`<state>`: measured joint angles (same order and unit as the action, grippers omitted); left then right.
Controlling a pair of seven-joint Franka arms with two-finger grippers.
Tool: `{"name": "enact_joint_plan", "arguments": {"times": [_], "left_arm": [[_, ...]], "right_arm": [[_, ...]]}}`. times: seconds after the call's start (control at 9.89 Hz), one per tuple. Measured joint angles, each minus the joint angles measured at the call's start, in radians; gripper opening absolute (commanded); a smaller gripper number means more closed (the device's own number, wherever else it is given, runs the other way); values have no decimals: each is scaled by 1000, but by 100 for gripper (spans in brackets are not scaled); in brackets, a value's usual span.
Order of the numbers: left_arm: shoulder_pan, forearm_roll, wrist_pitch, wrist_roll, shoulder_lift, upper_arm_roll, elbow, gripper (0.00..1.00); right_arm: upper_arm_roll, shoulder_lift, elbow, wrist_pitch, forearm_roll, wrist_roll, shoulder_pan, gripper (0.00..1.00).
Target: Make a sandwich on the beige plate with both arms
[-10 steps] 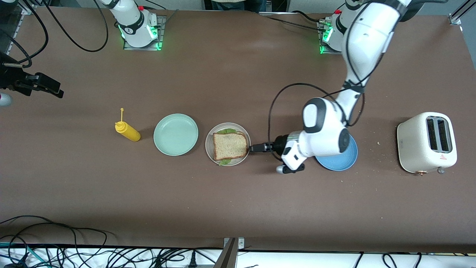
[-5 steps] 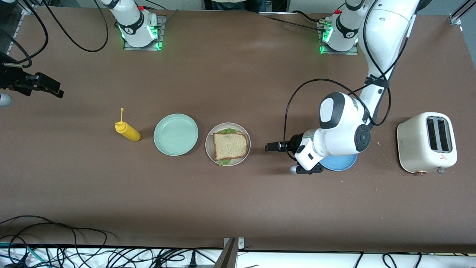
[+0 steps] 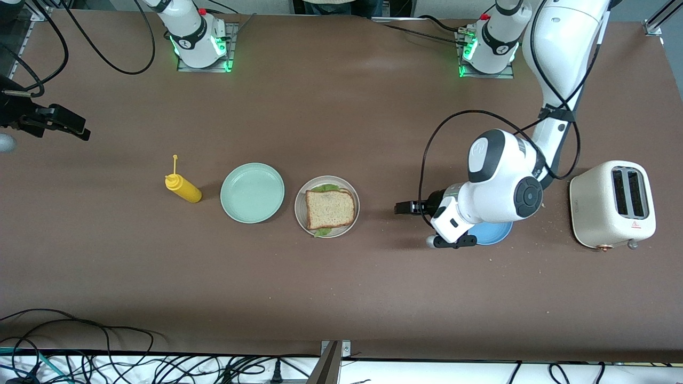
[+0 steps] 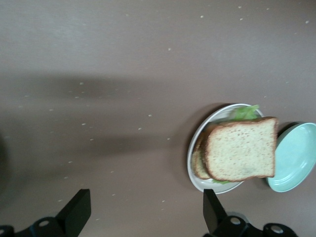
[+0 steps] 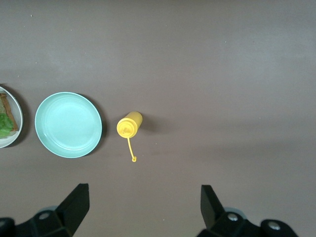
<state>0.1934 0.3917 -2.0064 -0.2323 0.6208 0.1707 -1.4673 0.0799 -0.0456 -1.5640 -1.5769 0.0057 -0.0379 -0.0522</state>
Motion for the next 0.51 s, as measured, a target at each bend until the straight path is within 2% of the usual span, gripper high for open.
{"name": "enact_joint_plan", "arguments": {"times": [0.51], "left_arm": [[-63, -225, 201, -1, -104, -45, 3, 100]], "right_arm": [[-2, 0, 3, 0, 0, 0, -1, 100]]}}
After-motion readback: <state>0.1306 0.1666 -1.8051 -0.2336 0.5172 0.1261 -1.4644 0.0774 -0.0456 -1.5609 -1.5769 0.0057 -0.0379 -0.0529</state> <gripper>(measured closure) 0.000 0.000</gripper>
